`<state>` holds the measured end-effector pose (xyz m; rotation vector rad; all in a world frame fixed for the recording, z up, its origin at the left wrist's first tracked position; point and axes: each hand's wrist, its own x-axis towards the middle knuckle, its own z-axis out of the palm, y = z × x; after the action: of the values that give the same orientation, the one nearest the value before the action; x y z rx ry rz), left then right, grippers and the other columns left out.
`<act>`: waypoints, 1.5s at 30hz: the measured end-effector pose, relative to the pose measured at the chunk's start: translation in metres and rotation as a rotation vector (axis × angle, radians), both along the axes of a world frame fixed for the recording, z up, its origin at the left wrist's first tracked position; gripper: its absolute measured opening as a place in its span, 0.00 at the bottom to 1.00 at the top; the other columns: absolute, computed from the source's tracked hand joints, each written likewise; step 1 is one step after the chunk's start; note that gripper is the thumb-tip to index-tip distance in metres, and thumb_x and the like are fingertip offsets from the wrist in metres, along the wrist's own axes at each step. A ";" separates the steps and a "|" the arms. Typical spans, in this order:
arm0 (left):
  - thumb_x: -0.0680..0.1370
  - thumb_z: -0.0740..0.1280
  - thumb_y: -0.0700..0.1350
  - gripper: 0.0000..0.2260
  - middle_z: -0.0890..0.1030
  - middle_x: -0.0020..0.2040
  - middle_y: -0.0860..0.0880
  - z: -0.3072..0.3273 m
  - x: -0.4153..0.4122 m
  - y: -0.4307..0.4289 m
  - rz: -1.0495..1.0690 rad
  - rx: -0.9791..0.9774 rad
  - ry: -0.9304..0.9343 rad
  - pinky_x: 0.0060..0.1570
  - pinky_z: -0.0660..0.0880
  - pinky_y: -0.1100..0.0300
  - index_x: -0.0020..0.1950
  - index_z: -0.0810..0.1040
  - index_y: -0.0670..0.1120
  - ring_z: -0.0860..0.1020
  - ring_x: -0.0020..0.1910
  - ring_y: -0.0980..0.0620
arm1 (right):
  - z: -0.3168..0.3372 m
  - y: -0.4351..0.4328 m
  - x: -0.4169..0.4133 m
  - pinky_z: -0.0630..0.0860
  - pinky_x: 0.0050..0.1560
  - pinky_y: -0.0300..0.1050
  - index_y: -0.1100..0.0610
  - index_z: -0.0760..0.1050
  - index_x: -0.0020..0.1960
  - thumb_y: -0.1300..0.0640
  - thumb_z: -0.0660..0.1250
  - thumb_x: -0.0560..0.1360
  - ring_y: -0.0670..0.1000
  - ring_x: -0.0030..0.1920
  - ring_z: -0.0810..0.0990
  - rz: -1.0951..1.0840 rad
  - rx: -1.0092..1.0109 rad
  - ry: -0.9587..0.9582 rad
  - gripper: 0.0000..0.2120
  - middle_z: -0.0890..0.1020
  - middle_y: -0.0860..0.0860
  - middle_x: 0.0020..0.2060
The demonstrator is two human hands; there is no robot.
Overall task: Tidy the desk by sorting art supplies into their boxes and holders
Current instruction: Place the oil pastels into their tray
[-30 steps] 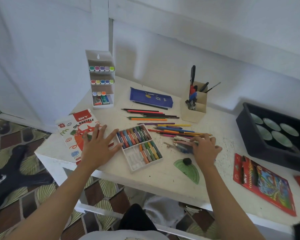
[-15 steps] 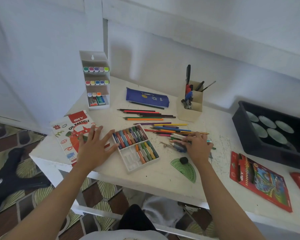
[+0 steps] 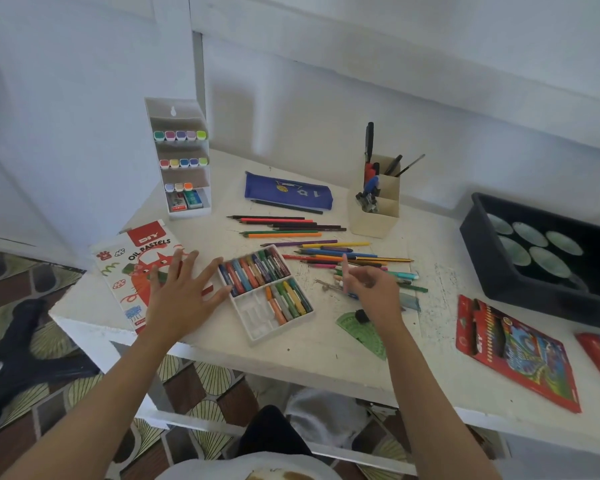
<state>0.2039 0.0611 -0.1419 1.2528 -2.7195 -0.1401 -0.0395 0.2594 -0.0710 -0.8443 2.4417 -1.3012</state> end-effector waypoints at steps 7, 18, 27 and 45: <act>0.69 0.34 0.72 0.39 0.56 0.77 0.47 0.001 -0.001 0.001 0.007 -0.004 -0.023 0.70 0.47 0.35 0.76 0.54 0.59 0.49 0.77 0.43 | 0.005 -0.024 0.044 0.74 0.43 0.38 0.49 0.80 0.41 0.56 0.71 0.72 0.41 0.41 0.78 0.201 0.172 -0.156 0.03 0.81 0.42 0.37; 0.68 0.30 0.73 0.41 0.58 0.76 0.45 0.002 0.001 0.001 -0.011 -0.010 -0.015 0.69 0.49 0.35 0.76 0.54 0.59 0.50 0.76 0.42 | -0.003 -0.052 0.089 0.62 0.54 0.50 0.43 0.78 0.49 0.46 0.70 0.72 0.47 0.47 0.75 0.351 0.476 0.204 0.07 0.76 0.42 0.37; 0.73 0.38 0.69 0.37 0.62 0.75 0.45 0.006 0.001 0.007 -0.044 -0.009 -0.006 0.69 0.51 0.36 0.76 0.60 0.52 0.54 0.76 0.43 | -0.018 -0.049 0.095 0.57 0.49 0.47 0.44 0.80 0.49 0.44 0.69 0.72 0.50 0.54 0.70 0.342 0.425 0.322 0.08 0.76 0.45 0.44; 0.80 0.46 0.56 0.25 0.80 0.60 0.48 0.010 -0.018 0.010 -0.118 -0.126 -0.069 0.62 0.41 0.25 0.71 0.70 0.49 0.74 0.64 0.41 | -0.026 -0.034 0.101 0.74 0.52 0.48 0.39 0.75 0.61 0.46 0.59 0.79 0.49 0.48 0.77 0.395 0.462 0.295 0.13 0.79 0.47 0.49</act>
<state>0.1860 0.0714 -0.1315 1.0842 -2.8112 0.0618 0.0612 0.2258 -0.0972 -1.3578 2.4545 -0.4760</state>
